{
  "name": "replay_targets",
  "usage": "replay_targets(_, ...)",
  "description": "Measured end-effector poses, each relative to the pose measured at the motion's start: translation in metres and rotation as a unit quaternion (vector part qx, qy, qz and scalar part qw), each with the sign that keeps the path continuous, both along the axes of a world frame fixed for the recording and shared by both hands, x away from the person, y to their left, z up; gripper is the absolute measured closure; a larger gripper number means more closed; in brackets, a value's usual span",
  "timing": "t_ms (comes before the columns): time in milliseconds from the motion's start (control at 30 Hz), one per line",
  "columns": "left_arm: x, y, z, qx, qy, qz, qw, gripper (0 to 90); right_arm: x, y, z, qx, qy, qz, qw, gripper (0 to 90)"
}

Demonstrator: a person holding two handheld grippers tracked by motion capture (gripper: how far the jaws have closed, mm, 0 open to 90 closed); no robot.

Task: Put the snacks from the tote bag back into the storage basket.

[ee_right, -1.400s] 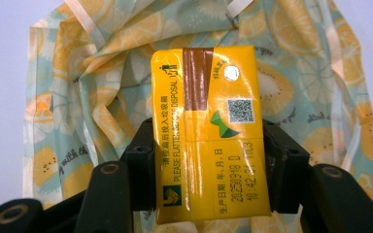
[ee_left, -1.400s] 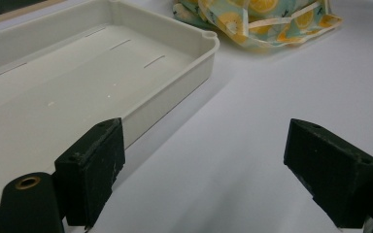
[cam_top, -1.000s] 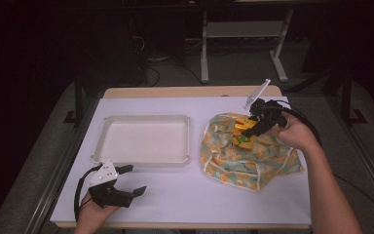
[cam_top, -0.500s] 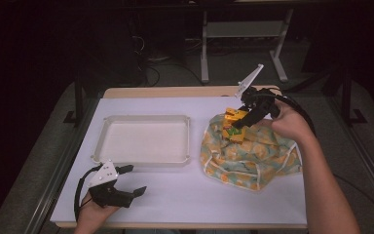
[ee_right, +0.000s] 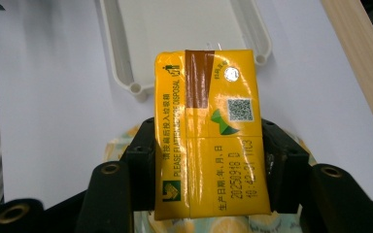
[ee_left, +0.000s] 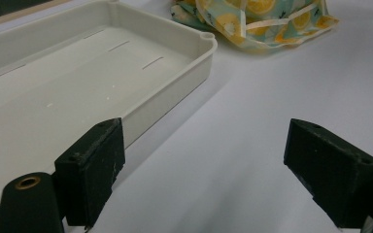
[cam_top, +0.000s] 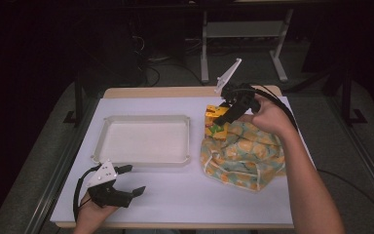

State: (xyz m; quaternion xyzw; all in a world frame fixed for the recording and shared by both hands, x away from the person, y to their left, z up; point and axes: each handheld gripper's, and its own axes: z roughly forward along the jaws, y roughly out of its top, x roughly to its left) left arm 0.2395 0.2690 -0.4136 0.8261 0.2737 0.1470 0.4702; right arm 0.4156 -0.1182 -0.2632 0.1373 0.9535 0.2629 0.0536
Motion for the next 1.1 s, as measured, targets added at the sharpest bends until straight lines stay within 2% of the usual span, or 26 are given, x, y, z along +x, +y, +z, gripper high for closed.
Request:
replay_targets(233,0.001,0.003,0.000,0.005,0.000,0.001,1.0000,14.3,0.000,0.019,0.005,-0.001,0.001,0.013,0.9999,48.3)
replay_targets(433,0.002,0.006,0.000,0.006,0.000,0.006,1.0000,14.4,-0.003,0.039,0.008,0.000,0.000,0.037,0.9993,48.3)
replay_targets(567,0.003,0.008,-0.001,0.003,-0.003,0.009,1.0000,14.3,-0.002,0.052,0.006,0.003,0.004,0.046,0.9989,48.3)
replay_targets(633,0.003,0.009,0.000,0.008,-0.003,0.008,0.9999,14.3,-0.002,0.055,0.005,0.004,0.002,0.050,0.9988,48.3)
replay_targets(733,0.004,0.011,-0.001,0.005,-0.002,0.012,0.9999,14.3,-0.002,0.065,0.003,0.008,0.004,0.058,0.9983,48.3)
replay_targets(767,0.004,0.011,-0.002,-0.003,0.000,0.016,0.9999,14.3,-0.002,0.065,0.003,0.008,0.004,0.058,0.9983,48.3)
replay_targets(800,0.004,0.012,-0.002,-0.001,-0.001,0.016,0.9999,14.3,-0.002,0.072,0.001,0.009,0.005,0.066,0.9977,48.3)
replay_targets(1100,0.006,0.016,-0.002,0.001,0.000,0.020,0.9998,14.3,-0.002,0.092,-0.004,0.004,0.010,0.079,0.9968,48.3)
